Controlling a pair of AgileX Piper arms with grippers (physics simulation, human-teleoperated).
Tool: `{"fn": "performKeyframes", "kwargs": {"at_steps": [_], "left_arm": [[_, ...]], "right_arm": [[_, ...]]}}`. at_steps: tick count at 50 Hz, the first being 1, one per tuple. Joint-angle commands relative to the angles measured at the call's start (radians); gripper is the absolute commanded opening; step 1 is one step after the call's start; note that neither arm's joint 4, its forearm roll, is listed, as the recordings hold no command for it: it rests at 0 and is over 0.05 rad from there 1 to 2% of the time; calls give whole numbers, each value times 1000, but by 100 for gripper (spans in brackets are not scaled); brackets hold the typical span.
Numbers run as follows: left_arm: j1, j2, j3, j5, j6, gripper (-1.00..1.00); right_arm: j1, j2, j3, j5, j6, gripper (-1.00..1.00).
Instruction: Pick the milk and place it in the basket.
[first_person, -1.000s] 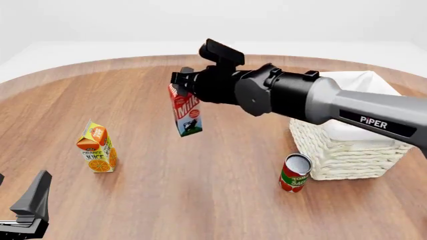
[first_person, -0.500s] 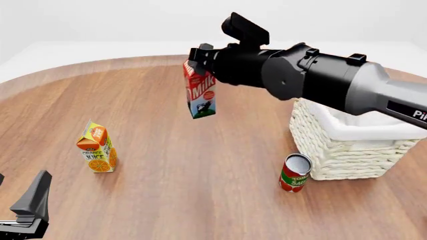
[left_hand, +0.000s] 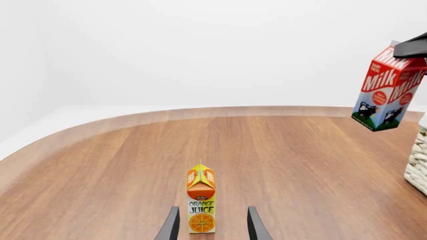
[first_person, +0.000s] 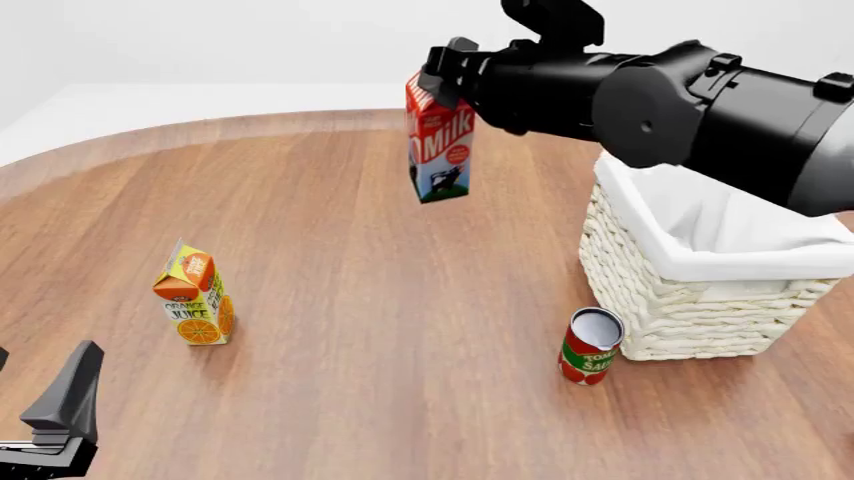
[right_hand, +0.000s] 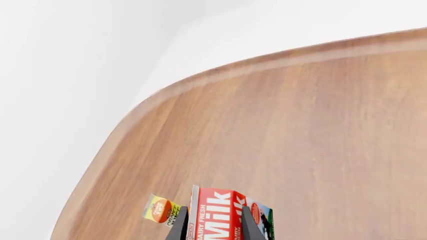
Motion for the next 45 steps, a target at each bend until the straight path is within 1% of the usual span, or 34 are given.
{"fn": "performKeyframes", "kwargs": {"at_steps": [1, 18, 23, 29, 34, 40, 45], "left_arm": [[0, 0, 0, 0, 0, 100], [0, 0, 0, 0, 0, 100], [0, 0, 0, 0, 0, 100], [0, 0, 0, 0, 0, 100], [0, 0, 0, 0, 0, 100], [0, 0, 0, 0, 0, 100], [0, 0, 0, 0, 0, 100]], "right_arm": [[-50, -87, -7, 23, -10, -100], [-133, -181, 58, 34, -23, -100], [-149, -196, 71, 35, -26, -100], [-187, -214, 82, 36, -33, -100], [-209, -220, 80, 40, -33, -100], [-248, -242, 100, 41, -32, -100], [-263, -256, 113, 40, -29, -100]]}}
